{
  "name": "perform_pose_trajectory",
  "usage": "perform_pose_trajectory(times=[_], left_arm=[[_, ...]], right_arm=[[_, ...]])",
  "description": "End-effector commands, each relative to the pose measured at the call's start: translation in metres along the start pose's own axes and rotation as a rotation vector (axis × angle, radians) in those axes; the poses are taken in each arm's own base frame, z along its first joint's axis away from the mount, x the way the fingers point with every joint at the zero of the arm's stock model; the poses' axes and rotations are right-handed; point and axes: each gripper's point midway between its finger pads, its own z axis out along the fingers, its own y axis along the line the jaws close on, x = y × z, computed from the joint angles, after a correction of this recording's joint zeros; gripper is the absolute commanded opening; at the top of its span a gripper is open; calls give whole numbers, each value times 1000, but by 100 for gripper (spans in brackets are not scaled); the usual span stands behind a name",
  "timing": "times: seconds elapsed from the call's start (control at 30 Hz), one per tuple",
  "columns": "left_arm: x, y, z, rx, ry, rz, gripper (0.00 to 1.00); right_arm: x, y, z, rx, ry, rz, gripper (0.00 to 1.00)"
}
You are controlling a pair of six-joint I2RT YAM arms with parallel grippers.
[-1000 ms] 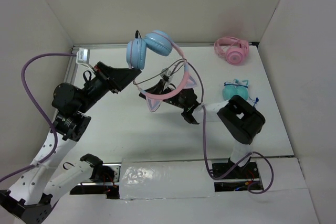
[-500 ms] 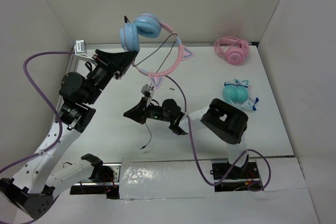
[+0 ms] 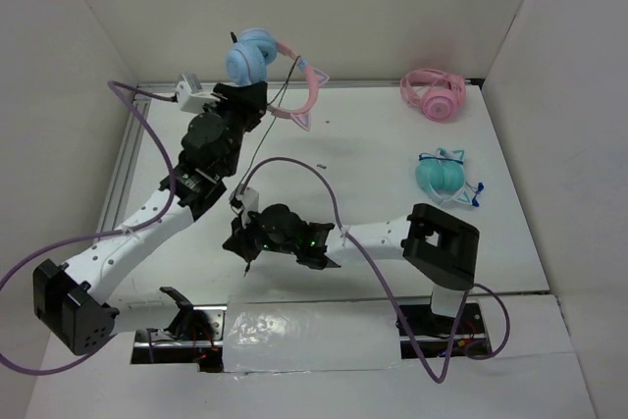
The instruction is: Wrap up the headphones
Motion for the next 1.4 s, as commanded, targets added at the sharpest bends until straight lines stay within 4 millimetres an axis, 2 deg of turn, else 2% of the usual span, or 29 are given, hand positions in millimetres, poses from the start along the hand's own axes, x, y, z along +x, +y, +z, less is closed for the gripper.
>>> perform_pose_trajectory(times=[0.0, 0.03, 0.07, 0.1, 0.2, 0.23, 0.27, 0.33, 0.4, 0.5, 0.6, 0.73, 0.83, 0.87, 0.9, 0.97, 1.0, 1.03, 1.07, 1.1, 1.13, 1.17, 1.27, 1.37], left_arm=[[-57, -35, -2, 97, -322, 40, 0], [-56, -31, -1, 93, -336, 95, 0], [-49, -24, -1, 87, -336, 115, 0], [-53, -24, -2, 97, -360, 140, 0], [-47, -12, 0, 76, -356, 191, 0], [-41, 0, 2, 47, -347, 229, 0], [-41, 1, 2, 46, -347, 231, 0], [-34, 13, 2, 29, -334, 253, 0], [-28, 25, 0, 24, -326, 279, 0], [-22, 29, -7, 61, -313, 316, 0], [-17, 22, -17, 127, -278, 381, 0], [-8, 11, -31, 223, -197, 471, 0], [-7, 14, -45, 246, -147, 472, 0], [-2, 22, -50, 250, -128, 486, 0], [-12, 17, -60, 272, -143, 473, 0], [-11, 24, -68, 284, -106, 483, 0], [-20, 17, -76, 310, -112, 473, 0], [-19, 27, -77, 280, -71, 499, 0], [-25, 14, -85, 325, -59, 503, 0], [-26, 12, -88, 332, -35, 504, 0], [-22, 22, -89, 297, 16, 519, 0], [-23, 9, -96, 353, 40, 525, 0], [-16, 10, -103, 366, 107, 553, 0], [1, 18, -107, 381, 195, 590, 0]], right_arm=[[-20, -29, -26, 230, 58, -28, 0], [-19, -35, -34, 268, 66, -41, 0], [-32, -35, -47, 296, 44, -47, 0], [-22, -47, -62, 366, 75, -63, 0], [-39, -53, -103, 457, 85, -98, 0], [-53, -52, -134, 507, 105, -135, 0], [-58, -50, -134, 504, 94, -134, 0], [-84, -47, -163, 563, 57, -161, 0], [-102, -47, -183, 612, 18, -182, 0], [-135, -44, -214, 661, -62, -214, 0], [-166, -48, -241, 742, -131, -255, 0], [-203, -49, -261, 811, -181, -329, 0], [-217, -59, -271, 873, -172, -375, 0], [-219, -64, -276, 904, -169, -386, 0], [-217, -70, -279, 926, -149, -403, 0], [-218, -93, -295, 1024, -127, -415, 0], [-212, -104, -302, 1065, -94, -423, 0], [-211, -121, -317, 1152, -81, -417, 0], [-211, -130, -325, 1204, -60, -437, 0], [-208, -139, -332, 1262, -47, -440, 0], [-210, -146, -342, 1322, -48, -428, 0], [-209, -156, -347, 1364, -34, -405, 0], [-228, -162, -348, 1374, -85, -398, 0], [-255, -152, -343, 1310, -149, -421, 0]])
